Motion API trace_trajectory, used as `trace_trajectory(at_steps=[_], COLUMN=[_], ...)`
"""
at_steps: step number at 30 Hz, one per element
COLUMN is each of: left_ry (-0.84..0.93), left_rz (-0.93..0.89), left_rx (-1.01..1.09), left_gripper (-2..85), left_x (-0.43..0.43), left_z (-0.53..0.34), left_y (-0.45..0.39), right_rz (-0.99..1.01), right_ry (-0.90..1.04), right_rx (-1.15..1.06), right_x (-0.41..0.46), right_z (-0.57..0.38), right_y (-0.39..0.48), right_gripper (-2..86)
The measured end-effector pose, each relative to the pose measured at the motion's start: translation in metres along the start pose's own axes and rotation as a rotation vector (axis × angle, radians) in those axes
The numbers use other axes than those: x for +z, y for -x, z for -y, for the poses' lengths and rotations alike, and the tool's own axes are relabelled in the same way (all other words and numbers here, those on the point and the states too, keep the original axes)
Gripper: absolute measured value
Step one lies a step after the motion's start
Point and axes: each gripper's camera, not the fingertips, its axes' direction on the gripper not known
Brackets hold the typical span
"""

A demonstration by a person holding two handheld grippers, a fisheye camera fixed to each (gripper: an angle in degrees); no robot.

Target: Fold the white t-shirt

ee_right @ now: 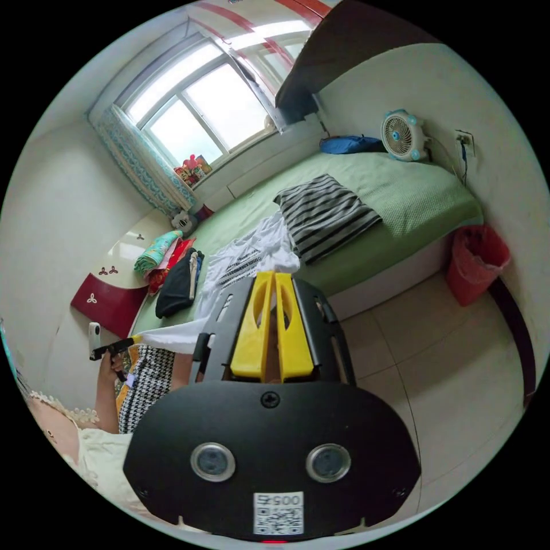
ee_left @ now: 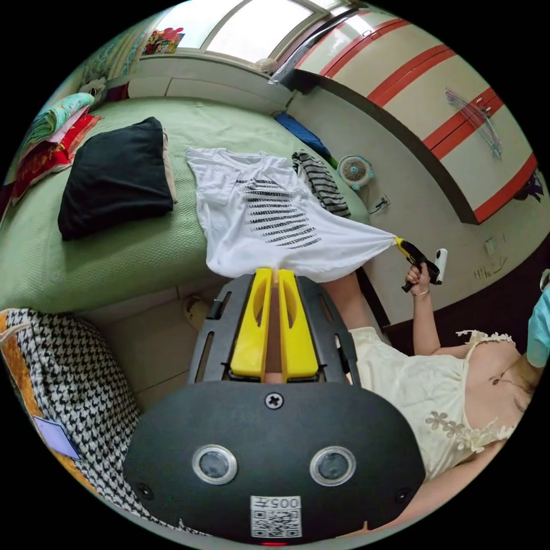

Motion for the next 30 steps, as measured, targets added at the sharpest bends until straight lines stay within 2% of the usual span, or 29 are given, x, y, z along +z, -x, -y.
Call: trace_trajectory(at_steps=[3, 6, 14, 23, 30], left_ry=[-0.058, -0.108, -0.095, -0.133, -0.148], left_rz=[-0.047, -0.011, 0.080, 0.203, 0.293], left_rx=[0.007, 0.010, -0.073, -0.044, -0.043], left_gripper=[3.0, 2.8, 2.8, 2.8, 2.8], left_x=[-0.017, -0.035, -0.034, -0.036, -0.030], left_z=[-0.021, -0.038, -0.056, -0.024, 0.049], left_y=[-0.016, -0.032, -0.036, -0.053, -0.037], right_rz=[0.019, 0.031, -0.012, -0.139, -0.174], right_ry=[-0.001, 0.004, 0.065, 0.081, 0.064], right_rx=[0.019, 0.012, -0.031, -0.092, -0.164], right_x=[-0.010, -0.020, -0.011, 0.021, 0.062], right_z=[-0.003, -0.005, -0.011, 0.009, 0.059], right_y=[-0.005, -0.005, 0.007, 0.042, 0.074], right_gripper=[-0.9, -0.9, -0.9, -1.4, -1.5])
